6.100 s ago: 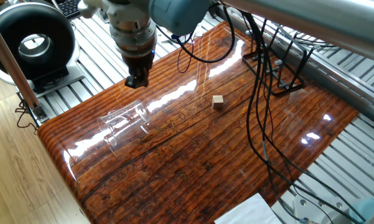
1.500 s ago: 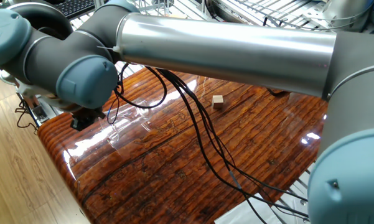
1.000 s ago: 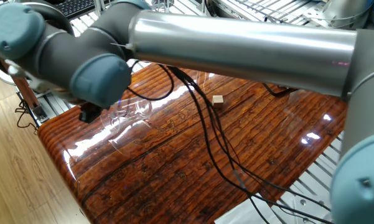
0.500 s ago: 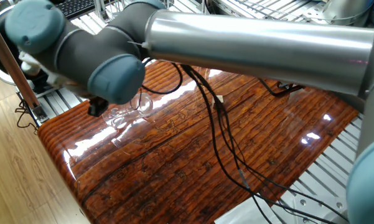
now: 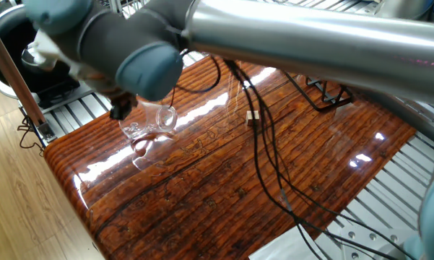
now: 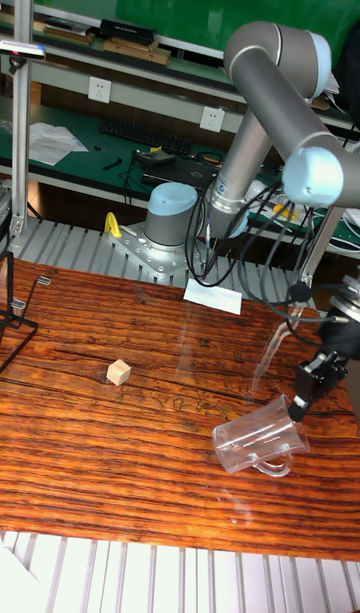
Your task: Take the cup off the cup rack
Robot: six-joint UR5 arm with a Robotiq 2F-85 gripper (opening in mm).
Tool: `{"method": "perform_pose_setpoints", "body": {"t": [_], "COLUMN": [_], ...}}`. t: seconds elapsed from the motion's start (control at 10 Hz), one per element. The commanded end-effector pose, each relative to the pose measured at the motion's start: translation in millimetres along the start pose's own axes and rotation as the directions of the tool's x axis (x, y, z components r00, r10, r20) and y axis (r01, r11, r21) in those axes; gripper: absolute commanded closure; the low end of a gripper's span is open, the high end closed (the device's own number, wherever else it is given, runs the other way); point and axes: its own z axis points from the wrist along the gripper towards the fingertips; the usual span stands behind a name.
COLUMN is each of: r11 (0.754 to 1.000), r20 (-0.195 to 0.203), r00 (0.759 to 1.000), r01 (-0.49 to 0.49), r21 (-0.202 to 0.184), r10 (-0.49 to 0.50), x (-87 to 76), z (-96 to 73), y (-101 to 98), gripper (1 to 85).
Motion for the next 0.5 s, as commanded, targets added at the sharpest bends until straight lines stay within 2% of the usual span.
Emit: {"method": "perform_pose_setpoints", "body": {"t": [0.0,0.2,0.3,0.4], "r11": [0.999,0.996,0.997,0.996], "r20": [0.058,0.077,0.090,0.082], "r00": [0.997,0.994,0.995,0.996], "r01": [0.043,0.070,0.041,0.038], "r21": [0.024,0.058,0.067,0.078], "r10": [-0.044,-0.075,-0.047,-0.044], "x": [-1.7,0.4,-2.0,-2.3], "z": [1.1,11.4,15.2,15.6], "y": [-19.5,-24.5,-15.8,-13.2], "gripper": [84.3,84.3,84.3,84.3]}}
